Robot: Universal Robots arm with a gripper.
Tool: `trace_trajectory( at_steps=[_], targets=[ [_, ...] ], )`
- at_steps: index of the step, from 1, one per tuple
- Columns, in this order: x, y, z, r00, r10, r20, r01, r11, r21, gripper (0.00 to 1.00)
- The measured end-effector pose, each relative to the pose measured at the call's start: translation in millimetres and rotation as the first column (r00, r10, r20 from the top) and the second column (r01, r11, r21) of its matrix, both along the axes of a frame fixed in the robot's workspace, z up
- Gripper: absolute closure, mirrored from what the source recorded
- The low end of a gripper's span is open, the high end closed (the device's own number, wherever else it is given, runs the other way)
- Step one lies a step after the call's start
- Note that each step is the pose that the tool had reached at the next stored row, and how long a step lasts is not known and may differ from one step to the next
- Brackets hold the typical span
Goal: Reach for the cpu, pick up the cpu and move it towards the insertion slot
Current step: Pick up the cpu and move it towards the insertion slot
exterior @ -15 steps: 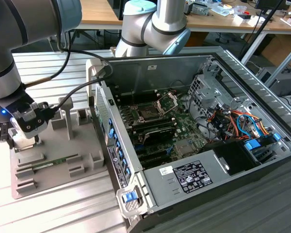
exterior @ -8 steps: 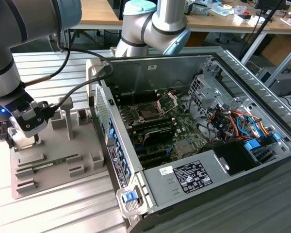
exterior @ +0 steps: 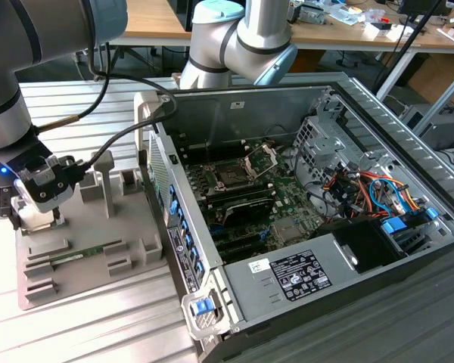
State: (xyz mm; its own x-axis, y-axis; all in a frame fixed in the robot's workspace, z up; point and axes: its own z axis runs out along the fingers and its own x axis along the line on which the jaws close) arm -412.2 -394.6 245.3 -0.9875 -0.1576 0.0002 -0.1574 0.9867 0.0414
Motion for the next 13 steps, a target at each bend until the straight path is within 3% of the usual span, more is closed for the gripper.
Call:
trace_trajectory(
  at_steps=[13],
  targets=[
    [0.0, 0.0, 4.6, 1.0, 0.0, 0.0, 0.0, 1.0, 0.0001, 0.45]
  ],
)
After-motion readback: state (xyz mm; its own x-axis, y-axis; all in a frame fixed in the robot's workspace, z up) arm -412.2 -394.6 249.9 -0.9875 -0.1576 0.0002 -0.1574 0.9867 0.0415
